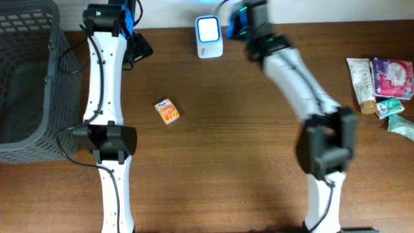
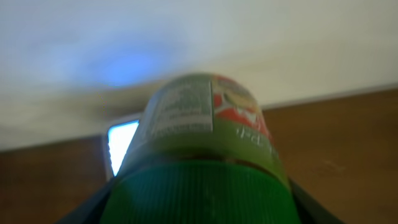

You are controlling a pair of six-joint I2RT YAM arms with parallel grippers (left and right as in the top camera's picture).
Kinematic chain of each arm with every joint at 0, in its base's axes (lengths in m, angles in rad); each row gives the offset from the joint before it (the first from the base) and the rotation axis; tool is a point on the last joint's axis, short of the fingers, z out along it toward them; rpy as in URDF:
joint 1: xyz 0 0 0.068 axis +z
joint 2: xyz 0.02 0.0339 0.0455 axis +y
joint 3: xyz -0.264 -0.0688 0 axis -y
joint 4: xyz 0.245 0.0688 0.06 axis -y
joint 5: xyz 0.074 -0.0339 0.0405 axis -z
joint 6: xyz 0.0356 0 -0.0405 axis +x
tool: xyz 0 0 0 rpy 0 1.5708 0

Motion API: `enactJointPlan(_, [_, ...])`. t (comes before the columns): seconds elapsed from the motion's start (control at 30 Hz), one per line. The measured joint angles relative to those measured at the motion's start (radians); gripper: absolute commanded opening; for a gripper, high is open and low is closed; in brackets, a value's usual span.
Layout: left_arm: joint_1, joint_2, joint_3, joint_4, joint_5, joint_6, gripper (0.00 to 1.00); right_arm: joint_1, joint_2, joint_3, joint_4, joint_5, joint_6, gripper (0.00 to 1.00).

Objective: Scan the item barcode
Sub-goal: 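Hold the green jar up in front of the scanner, then carry the green jar to the far right and release it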

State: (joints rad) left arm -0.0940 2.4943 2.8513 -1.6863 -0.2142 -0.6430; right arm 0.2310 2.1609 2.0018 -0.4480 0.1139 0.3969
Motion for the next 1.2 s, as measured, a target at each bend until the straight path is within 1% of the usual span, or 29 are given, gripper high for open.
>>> enactJointPlan(0.07, [0.000, 0.000, 0.000, -0.002, 0.000, 0.000, 0.99, -0.112, -0.109, 0.011, -0.187, -0.014, 0.015, 0.50])
enactJointPlan(0.1, [0.000, 0.000, 0.000, -0.001, 0.000, 0.000, 0.99, -0.169, -0.153, 0.016, -0.325, -0.017, 0.019, 0.49])
enactJointPlan(0.17, [0.000, 0.000, 0.000, -0.001, 0.000, 0.000, 0.99, -0.280, -0.193, 0.020, -0.558, -0.017, 0.023, 0.50])
enactJointPlan(0.23, [0.000, 0.000, 0.000, 0.000, 0.000, 0.000, 0.99, -0.342, -0.190, 0.020, -0.705, -0.023, 0.022, 0.54])
enactJointPlan(0.27, [0.000, 0.000, 0.000, 0.000, 0.000, 0.001, 0.99, -0.386, -0.186, 0.005, -0.818, -0.026, 0.022, 0.54])
enactJointPlan(0.33, [0.000, 0.000, 0.000, -0.001, 0.000, 0.000, 0.99, -0.453, -0.177, -0.014, -0.883, -0.029, 0.017, 0.54])
enactJointPlan(0.43, [0.000, 0.000, 0.000, 0.000, 0.000, 0.000, 0.99, -0.594, -0.172, -0.087, -0.883, -0.029, 0.011, 0.57])
enactJointPlan(0.5, [0.000, 0.000, 0.000, -0.001, 0.000, 0.000, 0.99, -0.653, -0.170, -0.115, -0.841, -0.029, 0.009, 0.57])
enactJointPlan(0.57, [0.000, 0.000, 0.000, 0.000, 0.000, 0.000, 0.99, -0.766, -0.166, -0.179, -0.790, -0.029, 0.010, 0.60])
enactJointPlan(0.73, [0.000, 0.000, 0.000, 0.000, 0.000, 0.000, 0.99, -0.895, -0.159, -0.246, -0.666, -0.109, 0.010, 0.63])
enactJointPlan(0.8, [0.000, 0.000, 0.000, -0.001, 0.000, 0.000, 0.99, -0.916, -0.153, -0.250, -0.653, -0.132, 0.010, 0.68])
enactJointPlan(0.97, [0.000, 0.000, 0.000, -0.001, 0.000, 0.000, 0.99, -0.933, -0.076, -0.259, -0.621, -0.193, 0.010, 0.68])
enactJointPlan(1.03, [0.000, 0.000, 0.000, 0.000, 0.000, 0.000, 0.99, -0.933, -0.054, -0.263, -0.614, -0.203, 0.011, 0.80])
enactJointPlan(1.07, [0.000, 0.000, 0.000, 0.000, 0.000, 0.000, 0.99, -0.933, -0.052, -0.265, -0.608, -0.206, 0.011, 0.82])
enactJointPlan(1.2, [0.000, 0.000, 0.000, 0.000, 0.000, 0.000, 0.99, -0.933, -0.052, -0.264, -0.608, -0.211, 0.010, 0.82])
